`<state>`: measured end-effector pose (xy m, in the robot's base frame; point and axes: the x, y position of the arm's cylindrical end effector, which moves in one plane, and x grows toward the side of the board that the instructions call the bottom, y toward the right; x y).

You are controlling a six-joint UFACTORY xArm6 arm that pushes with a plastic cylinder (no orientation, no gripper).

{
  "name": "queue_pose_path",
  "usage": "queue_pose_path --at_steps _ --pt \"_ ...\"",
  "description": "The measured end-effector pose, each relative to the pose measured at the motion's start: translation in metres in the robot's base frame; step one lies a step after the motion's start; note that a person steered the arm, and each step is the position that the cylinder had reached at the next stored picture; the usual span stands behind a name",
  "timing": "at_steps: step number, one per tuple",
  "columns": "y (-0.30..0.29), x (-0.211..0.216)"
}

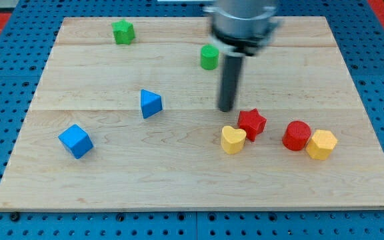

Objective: Move the yellow heart below the hexagon

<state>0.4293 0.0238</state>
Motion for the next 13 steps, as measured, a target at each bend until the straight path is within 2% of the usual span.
queue_pose_path --at_steps 1,2,3,4,5,6,7,8,9,10,11,12,13 --pt "-0.058 0.005" --pt "-0.051 0.059" --pt "-0.009 0.061" --pt "0.046 0.085" --pt "0.061 0.112" --pt "0.019 0.125" --pt "0.088 0.14" --pt "0.09 0.166" --pt "0.136 0.146" --pt "0.135 0.154" --pt "0.058 0.161" --pt "0.002 0.129" --pt "0.004 0.08"
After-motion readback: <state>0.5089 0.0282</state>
